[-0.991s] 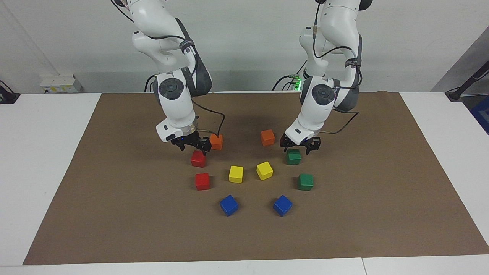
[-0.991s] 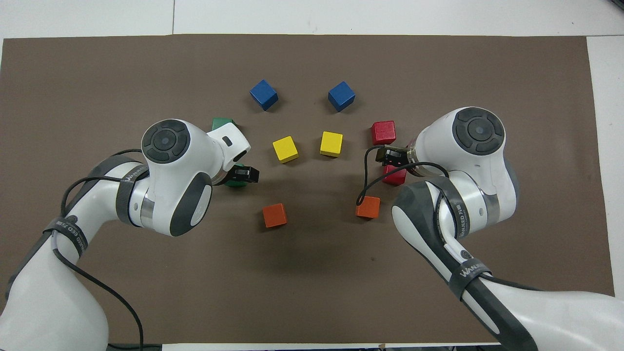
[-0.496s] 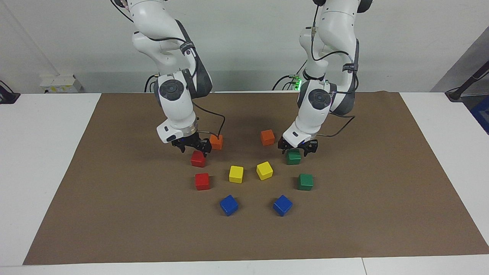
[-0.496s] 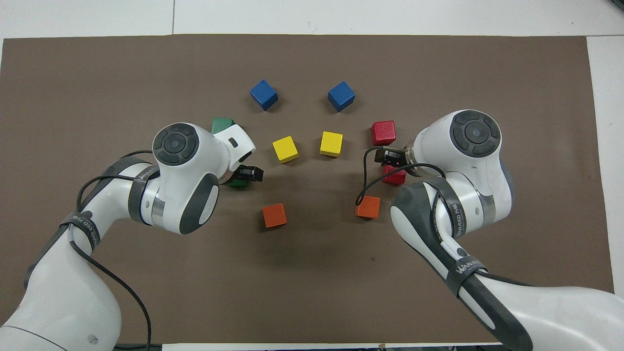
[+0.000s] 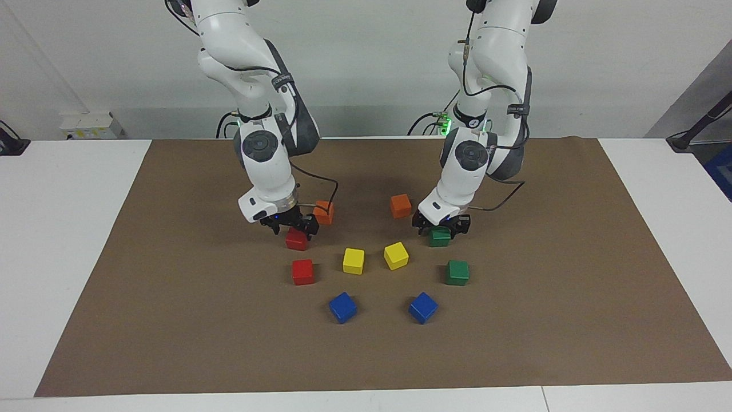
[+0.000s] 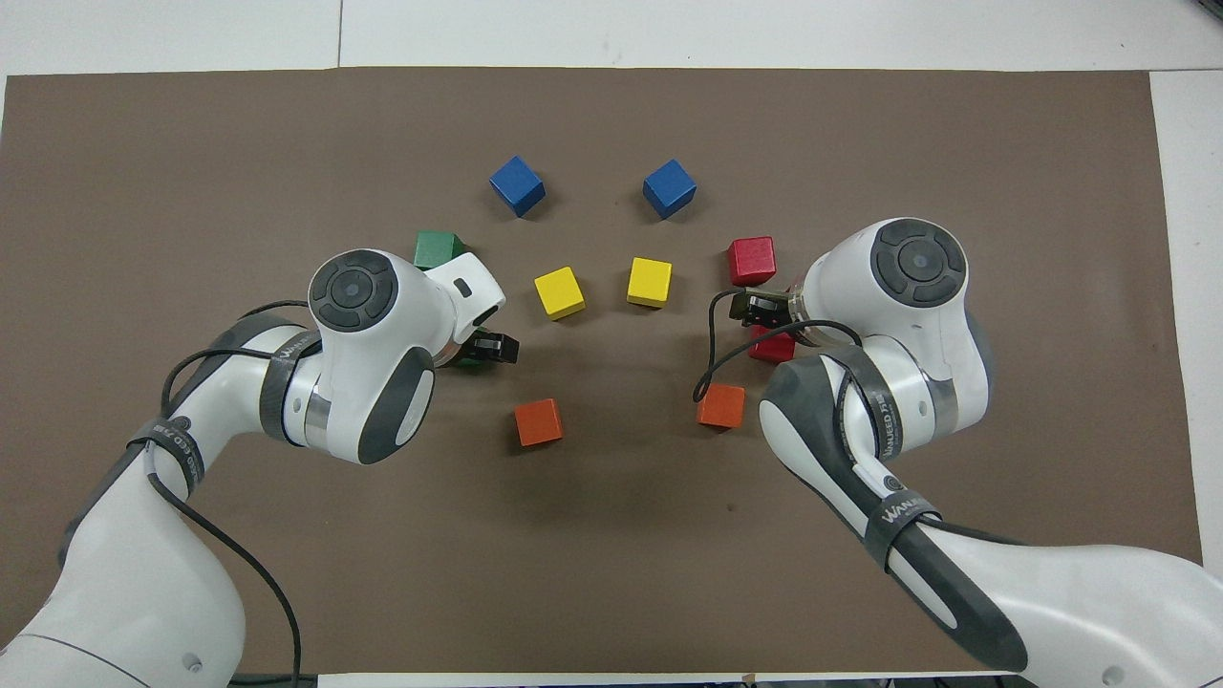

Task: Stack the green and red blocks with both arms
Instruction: 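Carry green outward with the left gripper while the right gripper carries red, then set green down with the left gripper while the right gripper sets red down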

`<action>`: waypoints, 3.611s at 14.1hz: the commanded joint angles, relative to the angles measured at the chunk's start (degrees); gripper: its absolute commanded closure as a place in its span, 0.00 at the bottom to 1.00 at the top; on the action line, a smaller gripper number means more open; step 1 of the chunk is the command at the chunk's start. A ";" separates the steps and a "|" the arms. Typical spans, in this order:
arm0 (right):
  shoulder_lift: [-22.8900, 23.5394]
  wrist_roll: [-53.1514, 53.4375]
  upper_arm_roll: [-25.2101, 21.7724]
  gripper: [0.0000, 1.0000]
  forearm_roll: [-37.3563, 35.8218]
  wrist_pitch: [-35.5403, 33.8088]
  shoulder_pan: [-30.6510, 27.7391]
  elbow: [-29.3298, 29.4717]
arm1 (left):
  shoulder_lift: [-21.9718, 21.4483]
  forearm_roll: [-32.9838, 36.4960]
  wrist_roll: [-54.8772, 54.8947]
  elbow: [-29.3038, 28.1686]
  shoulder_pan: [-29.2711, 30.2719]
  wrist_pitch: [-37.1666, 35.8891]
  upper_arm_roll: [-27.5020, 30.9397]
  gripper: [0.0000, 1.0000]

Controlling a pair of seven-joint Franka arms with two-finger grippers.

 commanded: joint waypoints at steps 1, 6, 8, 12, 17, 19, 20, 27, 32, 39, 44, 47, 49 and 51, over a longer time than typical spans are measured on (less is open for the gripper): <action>0.97 -1.68 -0.12 0.03 0.28 1.72 0.05 -0.61 | -0.42 -0.74 1.00 -1.50 -1.03 1.81 1.00 0.39; 2.74 -1.85 -0.12 0.28 0.20 4.36 0.14 -0.96 | -0.51 -0.74 0.65 -0.72 -0.42 0.41 1.09 1.00; 1.25 -2.99 -0.12 0.94 0.19 1.12 0.14 -0.87 | -1.38 -0.74 1.00 0.16 0.72 -1.60 1.09 1.00; -2.54 -19.44 -0.74 1.00 0.02 -11.44 -5.36 5.60 | -8.48 -0.74 1.88 4.65 7.13 -16.17 1.09 1.00; 0.53 -37.70 -0.65 1.00 -3.84 -3.92 -16.72 7.83 | -16.59 -0.65 14.42 3.69 20.91 -26.22 1.61 1.00; 2.37 -40.69 -0.65 1.00 -4.02 -3.38 -18.92 8.61 | -17.29 -0.22 18.64 1.85 25.58 -25.26 1.70 1.00; 3.08 -40.88 -0.65 1.00 -3.94 -3.21 -19.28 9.05 | -17.64 -0.04 21.45 0.53 27.95 -24.39 1.70 1.00; 5.37 -40.97 -0.65 1.00 -3.50 -2.33 -19.28 7.83 | -15.99 3.56 26.39 -10.91 34.48 -5.93 1.61 1.00; 5.37 -40.88 -0.65 1.00 -3.50 -0.05 -19.37 6.16 | -13.61 3.56 24.39 -14.24 34.13 0.39 1.61 1.00; 5.90 -40.53 -0.65 1.00 -3.41 3.03 -19.46 4.49 | -10.88 3.56 23.50 -14.86 34.48 2.95 1.61 1.00; 5.90 -40.52 -0.74 0.00 -3.41 6.46 -19.46 2.82 | -10.88 3.56 25.60 -14.95 34.57 2.95 1.61 0.24; 4.94 -40.61 -0.74 0.00 -3.41 3.40 -19.90 4.65 | -10.79 3.56 27.19 -14.43 34.65 2.43 1.61 0.00; 3.27 -40.35 -0.56 0.00 -3.41 -5.36 -19.29 9.99 | -11.14 3.56 28.16 -13.03 34.65 0.59 1.61 0.00; 3.52 -38.78 -0.21 0.00 -3.23 -14.93 -17.97 18.77 | -11.14 3.56 28.42 -7.77 34.30 -6.15 1.61 0.00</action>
